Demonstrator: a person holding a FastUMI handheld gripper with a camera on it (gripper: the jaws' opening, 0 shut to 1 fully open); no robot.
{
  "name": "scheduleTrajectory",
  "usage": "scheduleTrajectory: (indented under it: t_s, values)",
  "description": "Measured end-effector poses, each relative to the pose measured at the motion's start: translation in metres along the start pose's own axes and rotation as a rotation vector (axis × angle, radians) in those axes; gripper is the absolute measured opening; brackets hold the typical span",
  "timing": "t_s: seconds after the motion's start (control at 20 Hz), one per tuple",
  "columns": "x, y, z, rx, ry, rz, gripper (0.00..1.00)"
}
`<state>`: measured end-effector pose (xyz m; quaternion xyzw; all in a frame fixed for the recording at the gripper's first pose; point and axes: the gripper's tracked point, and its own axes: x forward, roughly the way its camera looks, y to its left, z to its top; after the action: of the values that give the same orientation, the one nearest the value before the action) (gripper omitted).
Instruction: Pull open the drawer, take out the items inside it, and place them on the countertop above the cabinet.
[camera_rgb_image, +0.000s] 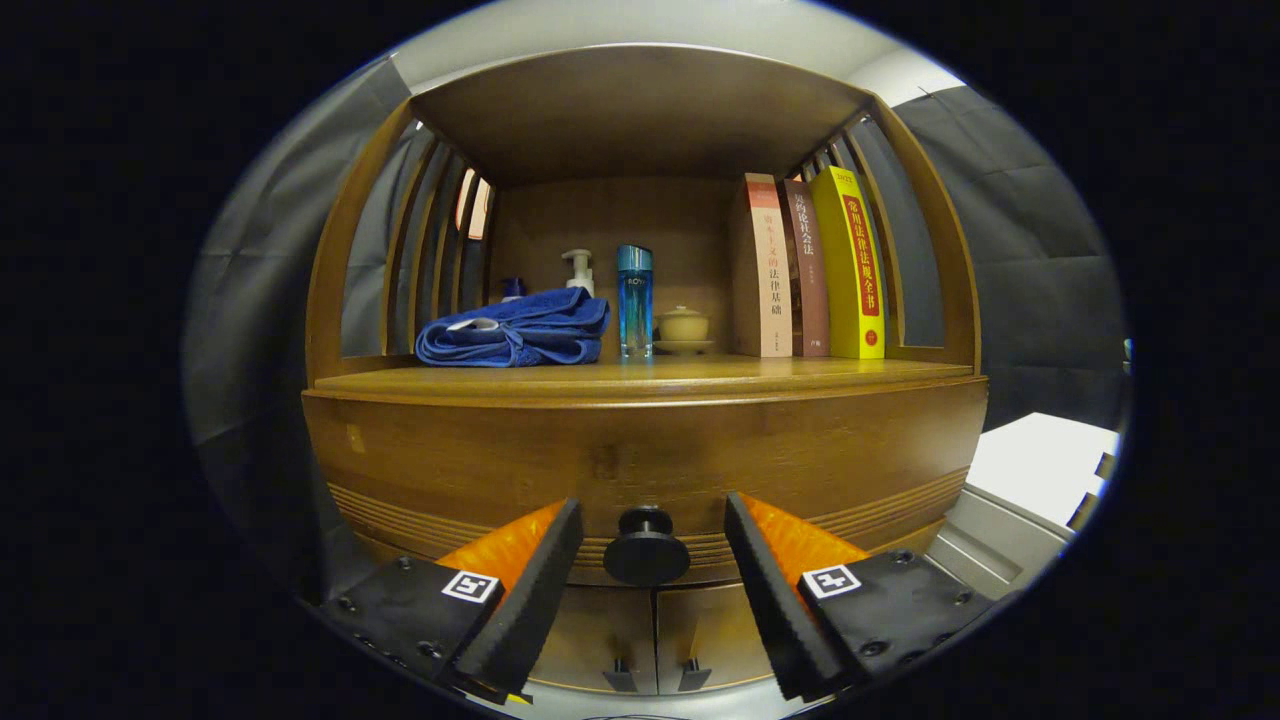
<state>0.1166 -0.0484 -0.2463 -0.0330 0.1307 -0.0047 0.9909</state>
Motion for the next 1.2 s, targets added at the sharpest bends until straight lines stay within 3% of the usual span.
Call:
scheduleTrajectory:
  t_s: [0.1, 0.7, 1.2]
  values:
    - [0.007, 0.000, -0.008, -0.007, 0.018, -0.004, 0.93]
    - [0.011, 0.004, -0.008, -0.014, 0.017, 0.044, 0.48]
    - [-0.013, -0.003, -0.019, 0.015, 0.033, 0.017, 0.48]
